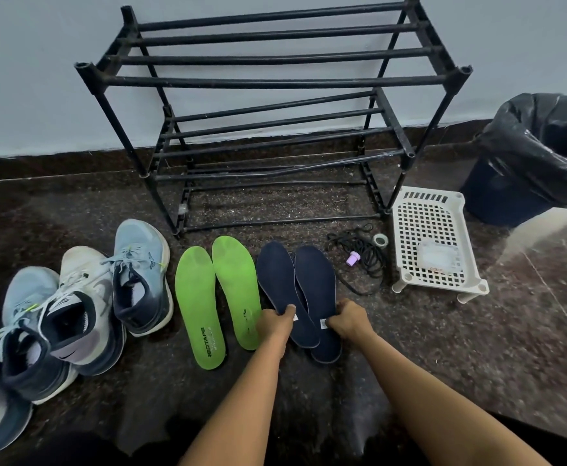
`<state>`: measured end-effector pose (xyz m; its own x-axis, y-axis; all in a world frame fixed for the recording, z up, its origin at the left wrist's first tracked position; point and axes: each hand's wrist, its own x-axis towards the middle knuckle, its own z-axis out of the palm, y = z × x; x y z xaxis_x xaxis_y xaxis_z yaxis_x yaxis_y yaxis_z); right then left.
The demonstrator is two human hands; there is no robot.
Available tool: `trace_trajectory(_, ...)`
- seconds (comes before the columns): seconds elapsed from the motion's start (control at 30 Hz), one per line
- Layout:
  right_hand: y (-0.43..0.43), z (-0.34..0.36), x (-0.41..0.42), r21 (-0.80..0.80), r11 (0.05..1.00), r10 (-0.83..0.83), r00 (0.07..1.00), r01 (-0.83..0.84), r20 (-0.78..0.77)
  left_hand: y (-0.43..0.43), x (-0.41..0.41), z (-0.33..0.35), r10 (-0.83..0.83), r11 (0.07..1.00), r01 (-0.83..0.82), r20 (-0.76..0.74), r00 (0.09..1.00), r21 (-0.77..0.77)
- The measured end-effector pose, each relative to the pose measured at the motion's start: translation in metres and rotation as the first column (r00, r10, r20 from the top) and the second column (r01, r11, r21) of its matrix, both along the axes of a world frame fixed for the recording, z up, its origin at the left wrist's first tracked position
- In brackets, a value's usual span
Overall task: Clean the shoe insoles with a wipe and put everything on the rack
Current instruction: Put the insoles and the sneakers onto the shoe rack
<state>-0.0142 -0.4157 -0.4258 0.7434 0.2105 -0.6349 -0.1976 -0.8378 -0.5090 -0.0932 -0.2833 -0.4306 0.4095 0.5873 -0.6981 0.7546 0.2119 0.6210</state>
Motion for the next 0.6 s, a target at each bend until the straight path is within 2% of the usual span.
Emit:
trace_trajectory(0.13,-0.002,-0.008,0.005,-0.033,0.999,-0.011,0.999,0.012,0.038,0.008,0.008,-0.007,0.086,0.996,-0.086,-0.001,0.996,-0.022)
trace_trajectory(0.3,0.007,-0.019,0.010,-0.059,0.998,-0.008,0.990,0.016,0.142,0.018,0.012,-0.010,0.037,0.999,-0.037,0.012,0.999,0.027)
trace_trajectory(0.4,0.015,-0.018,0.012,-0.034,0.999,0.001,0.984,0.005,0.177,0.021,0.015,-0.019,-0.012,0.995,0.014,-0.013,1.000,0.095)
trace_trajectory(0.6,0.016,-0.005,0.013,0.099,0.995,-0.039,0.942,0.006,0.333,0.021,0.016,-0.003,-0.137,0.916,0.139,-0.033,0.990,0.378)
